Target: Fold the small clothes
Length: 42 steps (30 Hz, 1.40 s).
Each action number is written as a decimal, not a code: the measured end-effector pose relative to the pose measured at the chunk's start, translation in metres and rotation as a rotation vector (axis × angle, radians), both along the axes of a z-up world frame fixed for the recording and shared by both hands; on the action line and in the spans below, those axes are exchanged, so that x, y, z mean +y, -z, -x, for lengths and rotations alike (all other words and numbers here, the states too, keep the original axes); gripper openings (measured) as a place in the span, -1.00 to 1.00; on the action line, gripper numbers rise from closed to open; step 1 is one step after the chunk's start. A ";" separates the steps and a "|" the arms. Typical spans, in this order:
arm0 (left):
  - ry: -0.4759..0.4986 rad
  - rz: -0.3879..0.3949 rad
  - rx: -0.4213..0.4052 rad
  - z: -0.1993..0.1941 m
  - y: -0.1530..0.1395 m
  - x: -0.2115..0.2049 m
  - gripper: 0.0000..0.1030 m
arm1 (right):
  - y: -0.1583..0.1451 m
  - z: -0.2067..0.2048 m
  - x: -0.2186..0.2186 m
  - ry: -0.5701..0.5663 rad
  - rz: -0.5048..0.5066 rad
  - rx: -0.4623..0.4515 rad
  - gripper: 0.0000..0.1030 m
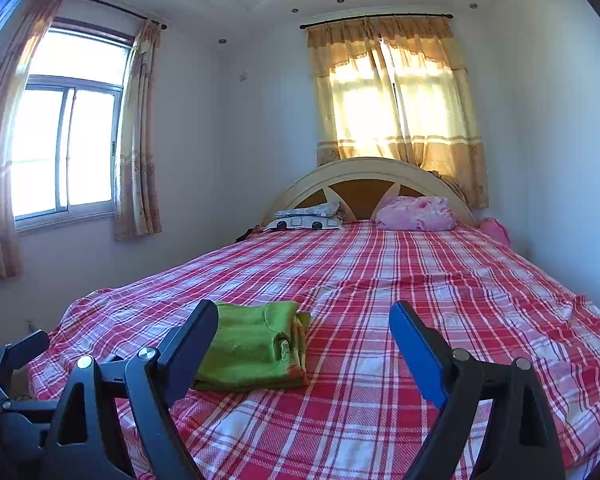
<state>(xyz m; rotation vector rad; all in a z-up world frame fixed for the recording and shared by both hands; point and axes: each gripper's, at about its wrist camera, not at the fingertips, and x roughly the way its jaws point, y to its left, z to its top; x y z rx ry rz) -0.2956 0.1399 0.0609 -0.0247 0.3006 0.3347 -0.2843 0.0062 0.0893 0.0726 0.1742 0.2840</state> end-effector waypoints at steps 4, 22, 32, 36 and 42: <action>0.015 0.000 -0.001 0.002 -0.002 -0.006 1.00 | 0.001 0.003 -0.007 0.010 -0.004 0.001 0.71; 0.024 0.003 0.018 0.002 0.000 -0.012 1.00 | 0.004 0.005 -0.002 0.015 0.008 0.004 0.72; 0.026 0.006 0.022 0.002 0.000 -0.013 1.00 | 0.004 0.006 -0.003 0.012 0.007 0.008 0.72; 0.020 0.008 0.025 0.002 0.000 -0.013 1.00 | 0.004 0.006 -0.002 0.014 0.007 0.005 0.72; 0.020 0.007 0.028 0.001 0.000 -0.013 1.00 | 0.004 0.006 -0.002 0.016 0.006 0.005 0.72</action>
